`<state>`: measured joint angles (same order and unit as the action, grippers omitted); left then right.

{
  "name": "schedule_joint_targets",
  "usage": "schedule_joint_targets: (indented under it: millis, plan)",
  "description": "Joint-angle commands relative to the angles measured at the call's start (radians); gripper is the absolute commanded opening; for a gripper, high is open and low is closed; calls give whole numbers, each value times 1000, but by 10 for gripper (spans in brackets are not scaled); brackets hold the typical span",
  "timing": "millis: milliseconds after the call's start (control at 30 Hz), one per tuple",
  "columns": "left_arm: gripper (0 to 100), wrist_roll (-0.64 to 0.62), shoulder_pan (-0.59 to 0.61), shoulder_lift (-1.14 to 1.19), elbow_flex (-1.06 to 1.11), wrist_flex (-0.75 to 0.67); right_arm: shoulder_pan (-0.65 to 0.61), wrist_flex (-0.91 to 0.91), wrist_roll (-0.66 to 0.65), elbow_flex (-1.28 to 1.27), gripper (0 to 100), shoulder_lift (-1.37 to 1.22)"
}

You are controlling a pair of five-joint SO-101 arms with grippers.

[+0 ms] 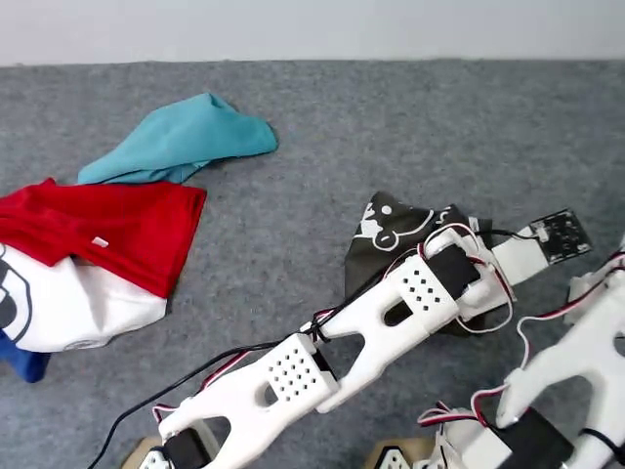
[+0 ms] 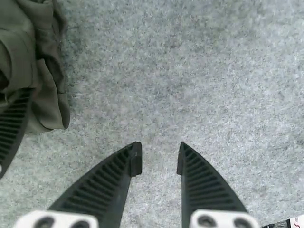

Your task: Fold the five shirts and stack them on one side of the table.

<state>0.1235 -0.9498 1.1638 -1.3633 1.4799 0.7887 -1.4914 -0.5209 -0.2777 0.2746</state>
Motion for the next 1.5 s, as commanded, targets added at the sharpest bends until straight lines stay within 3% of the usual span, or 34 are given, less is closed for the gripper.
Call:
schedule_joint_targets:
  millis: [0,100,300,633,833,1167,1300,1467]
  plan:
    - [16,-3,-3,-14,-65,-15,15,4,-31,5,136,39]
    - [45,-3,-5,-14,-87,18,16,4,-32,5,136,39]
    - [265,-6,18,-14,-104,126,58,4,-32,8,136,39]
    - [175,-9,104,-60,-308,-101,62,4,-32,5,136,39]
    - [159,-9,144,-172,-312,-77,58,4,-32,3,136,39]
    - [159,-3,20,-157,-311,-3,59,4,-32,3,136,39]
    - [158,-8,124,-137,-309,26,79,28,-20,3,136,39]
    - [157,-8,292,-133,-312,181,180,171,127,0,136,35]
